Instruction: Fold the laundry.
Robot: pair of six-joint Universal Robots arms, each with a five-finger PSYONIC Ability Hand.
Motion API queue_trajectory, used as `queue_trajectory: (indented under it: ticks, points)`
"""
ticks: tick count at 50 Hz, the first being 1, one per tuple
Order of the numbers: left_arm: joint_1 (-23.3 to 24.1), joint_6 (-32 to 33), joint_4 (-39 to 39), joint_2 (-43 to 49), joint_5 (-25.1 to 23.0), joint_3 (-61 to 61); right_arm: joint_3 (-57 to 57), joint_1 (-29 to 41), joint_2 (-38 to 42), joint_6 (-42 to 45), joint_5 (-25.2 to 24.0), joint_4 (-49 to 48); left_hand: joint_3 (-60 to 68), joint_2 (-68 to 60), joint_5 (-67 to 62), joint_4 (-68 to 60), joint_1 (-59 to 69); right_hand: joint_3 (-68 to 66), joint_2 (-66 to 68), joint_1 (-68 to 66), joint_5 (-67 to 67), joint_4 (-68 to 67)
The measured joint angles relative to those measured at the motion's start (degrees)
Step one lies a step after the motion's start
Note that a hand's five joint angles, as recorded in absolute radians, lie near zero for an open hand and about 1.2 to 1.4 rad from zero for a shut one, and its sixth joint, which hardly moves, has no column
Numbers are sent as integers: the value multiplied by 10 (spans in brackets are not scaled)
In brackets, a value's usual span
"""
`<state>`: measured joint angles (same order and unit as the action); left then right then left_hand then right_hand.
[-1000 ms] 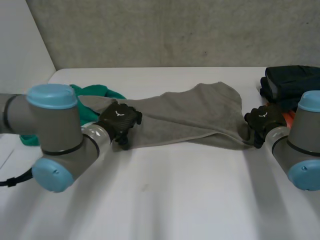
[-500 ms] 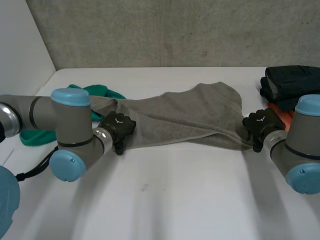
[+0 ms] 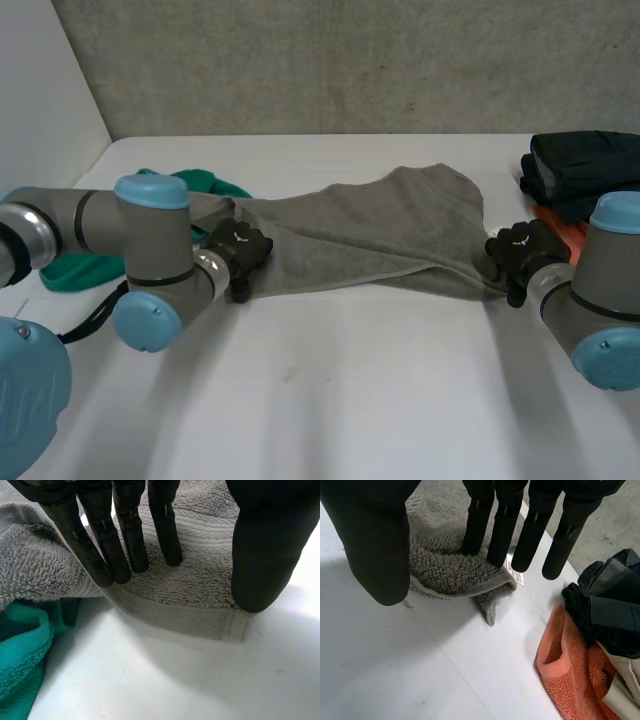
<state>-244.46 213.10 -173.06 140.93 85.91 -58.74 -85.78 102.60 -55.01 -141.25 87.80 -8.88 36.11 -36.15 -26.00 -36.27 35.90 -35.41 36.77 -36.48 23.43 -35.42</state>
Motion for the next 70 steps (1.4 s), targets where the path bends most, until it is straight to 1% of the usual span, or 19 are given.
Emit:
queue_trajectory:
  ticks: [5, 11, 13, 14, 15, 17, 20, 23, 25, 31, 34, 36, 39, 41, 47, 51, 55, 61, 70]
  points:
    - [0, 7, 11, 9, 4, 16, -1, -1, 0, 4, 0, 0, 13, -13, -12, -12, 17, 0, 0, 0, 0, 0]
    - [0, 12, 23, 20, 9, 40, -3, 0, -1, 5, 0, -1, 91, -91, -85, -89, 93, 0, 0, 0, 0, 0]
    - [1, 13, 26, 24, 10, 48, -3, 0, -2, 5, 0, -1, 133, -133, -130, -132, 132, 0, 0, 0, 0, 0]
    - [1, 15, 29, 27, 12, 53, -3, 0, -2, 5, 0, -1, 200, -201, -198, -200, 204, 0, 0, 0, 0, 0]
    - [2, 16, 30, 29, 14, 57, -3, 0, -2, 5, 0, -1, 200, -201, -198, -200, 204, 0, 0, 0, 0, 0]
    - [3, 20, 33, 33, 19, 68, -4, 0, -3, 5, 0, -1, 281, -288, -281, -284, 294, 0, 0, 0, 0, 0]
    - [6, 22, 37, 34, 25, 78, -4, 0, -4, 5, 0, -1, 315, -320, -306, -319, 302, 0, 0, 0, 0, 0]
    - [8, 20, 38, 21, 26, 79, -3, 0, -6, 5, 0, 0, 317, -321, -306, -321, 302, 0, 0, 0, 0, 0]
    - [9, 15, 35, 1, 19, 72, -3, -2, -8, 3, -1, 0, 317, -321, -306, -321, 302, 0, 0, 0, 0, 0]
    - [6, -7, -4, -84, -32, 12, 5, -11, -22, -15, -6, 12, 317, -321, -306, -321, 302, 0, 0, 0, 0, 0]
    - [1, -11, -24, -107, -49, -15, 11, -15, -27, -32, -13, 25, 317, -321, -306, -321, 302, 0, 0, 0, 0, 0]
    - [-2, -13, -34, -116, -58, -30, 16, -18, -30, -47, -19, 38, 282, -285, -275, -285, 265, 0, 0, 0, 0, 0]
    - [-3, -14, -38, -115, -72, -43, 23, -19, -31, -67, -27, 56, -5, 16, 8, 9, -45, 0, 0, 0, 0, 0]
    - [-1, -14, -34, -106, -83, -42, 26, -19, -30, -75, -30, 64, -68, 74, 72, 73, -99, 0, 0, 0, 0, 0]
    - [8, -13, 7, -57, -105, -9, 26, -16, -23, -75, -32, 75, -96, 97, 100, 102, -103, 0, 0, 0, 0, 0]
    - [12, -13, 43, -22, -101, 30, 23, -14, -19, -63, -31, 73, -94, 95, 98, 101, -103, 0, 0, 0, 0, 0]
    - [14, -12, 64, 3, -92, 63, 20, -12, -15, -48, -30, 67, -66, 65, 61, 64, -64, 0, 0, 0, -1, 0]
    - [19, -9, 72, 30, -82, 102, 18, -10, -11, -38, -29, 63, -27, 28, 24, 26, -23, 0, 0, 0, -2, 0]
    - [34, 18, 78, 57, -67, 141, 16, -10, -10, -34, -28, 60, -23, 23, 20, 22, -21, 0, 0, 0, -2, 0]
